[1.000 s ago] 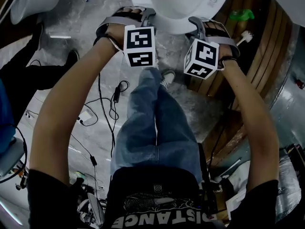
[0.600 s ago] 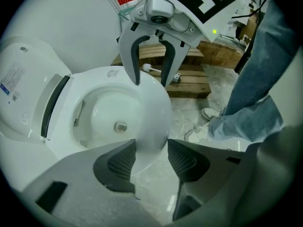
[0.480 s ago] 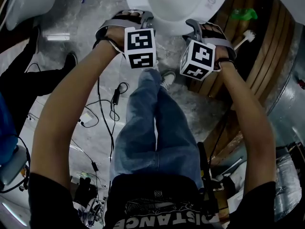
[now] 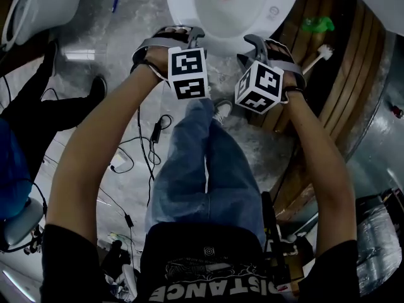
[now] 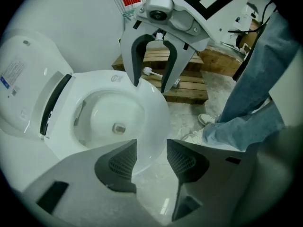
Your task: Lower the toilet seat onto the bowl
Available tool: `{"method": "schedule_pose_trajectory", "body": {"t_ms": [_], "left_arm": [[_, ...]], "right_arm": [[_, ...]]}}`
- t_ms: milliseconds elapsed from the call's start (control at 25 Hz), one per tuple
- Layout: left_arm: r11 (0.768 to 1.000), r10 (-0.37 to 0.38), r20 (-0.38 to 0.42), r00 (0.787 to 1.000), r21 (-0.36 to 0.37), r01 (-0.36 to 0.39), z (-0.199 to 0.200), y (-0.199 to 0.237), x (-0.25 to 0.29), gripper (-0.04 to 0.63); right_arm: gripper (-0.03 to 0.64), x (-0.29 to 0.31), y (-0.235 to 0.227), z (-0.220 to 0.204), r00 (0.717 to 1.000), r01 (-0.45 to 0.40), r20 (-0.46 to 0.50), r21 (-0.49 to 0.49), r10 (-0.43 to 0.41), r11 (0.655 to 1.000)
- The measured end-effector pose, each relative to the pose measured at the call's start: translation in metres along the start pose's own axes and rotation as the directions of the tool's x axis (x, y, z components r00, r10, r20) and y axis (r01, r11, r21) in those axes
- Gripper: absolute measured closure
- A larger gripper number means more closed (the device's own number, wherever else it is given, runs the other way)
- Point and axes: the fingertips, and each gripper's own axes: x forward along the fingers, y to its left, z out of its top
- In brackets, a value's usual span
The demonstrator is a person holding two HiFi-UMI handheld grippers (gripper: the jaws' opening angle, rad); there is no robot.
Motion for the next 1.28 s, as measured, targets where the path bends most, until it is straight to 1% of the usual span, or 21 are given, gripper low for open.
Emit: {"method": "schedule_pose_trajectory", "body": {"t_ms": [120,240,280,320,360,440,520,560,640,720,880,960,1080,1240,1280], "left_arm": [[0.999,0.018,0.028,0.999,-0.028,-0.017,0.010,0.006,-0.019,0.390],[0.995,0.046,0.067,0.997,-0.096,-0.039,0.023,0.018,-0.043,0.394],[0.992,0.057,0.083,0.995,-0.120,-0.047,0.028,0.021,-0.054,0.396],[0.988,0.071,0.104,0.992,-0.145,-0.056,0.033,0.024,-0.066,0.397],[0.983,0.089,0.126,0.988,-0.172,-0.066,0.039,0.028,-0.079,0.400],[0.969,0.129,0.168,0.977,-0.232,-0.088,0.050,0.038,-0.104,0.413],[0.948,0.169,0.202,0.965,-0.300,-0.104,0.061,0.048,-0.130,0.419],[0.934,0.188,0.221,0.957,-0.341,-0.105,0.066,0.052,-0.144,0.423],[0.898,0.221,0.264,0.939,-0.431,-0.090,0.076,0.057,-0.174,0.428],[0.861,0.256,0.300,0.919,-0.503,-0.075,0.084,0.062,-0.204,0.437],[0.800,0.345,0.350,0.871,-0.596,-0.077,0.101,0.074,-0.261,0.464],[0.769,0.383,0.376,0.844,-0.636,-0.065,0.111,0.075,-0.286,0.474],[0.731,0.436,0.410,0.801,-0.680,-0.050,0.122,0.078,-0.318,0.488],[0.688,0.497,0.457,0.738,-0.725,-0.014,0.135,0.073,-0.360,0.518],[0.674,0.513,0.464,0.722,-0.739,-0.004,0.136,0.072,-0.370,0.525]], "right_arm": [[0.400,-0.018,-0.009,0.008,1.000,0.017,0.018,0.069,-0.019,0.997],[0.419,-0.043,-0.024,0.016,0.998,0.046,0.045,0.143,-0.053,0.989],[0.435,-0.054,-0.028,0.020,0.996,0.058,0.056,0.163,-0.068,0.985],[0.469,-0.066,-0.032,0.024,0.994,0.072,0.067,0.182,-0.085,0.981],[0.488,-0.077,-0.036,0.028,0.992,0.085,0.078,0.204,-0.103,0.975],[0.500,-0.099,-0.047,0.035,0.986,0.105,0.096,0.263,-0.134,0.959],[0.502,-0.122,-0.057,0.040,0.981,0.113,0.113,0.338,-0.160,0.934],[0.502,-0.135,-0.061,0.043,0.977,0.115,0.122,0.375,-0.173,0.920],[0.506,-0.164,-0.068,0.050,0.968,0.118,0.146,0.449,-0.203,0.886],[0.518,-0.193,-0.077,0.057,0.955,0.114,0.176,0.525,-0.239,0.843],[0.538,-0.245,-0.089,0.065,0.923,0.107,0.217,0.648,-0.318,0.754],[0.543,-0.267,-0.090,0.067,0.906,0.091,0.234,0.706,-0.352,0.702],[0.546,-0.300,-0.097,0.078,0.869,0.064,0.269,0.771,-0.415,0.634],[0.549,-0.341,-0.096,0.093,0.822,0.041,0.302,0.813,-0.482,0.580],[0.549,-0.350,-0.096,0.097,0.810,0.030,0.312,0.824,-0.496,0.566]]}}
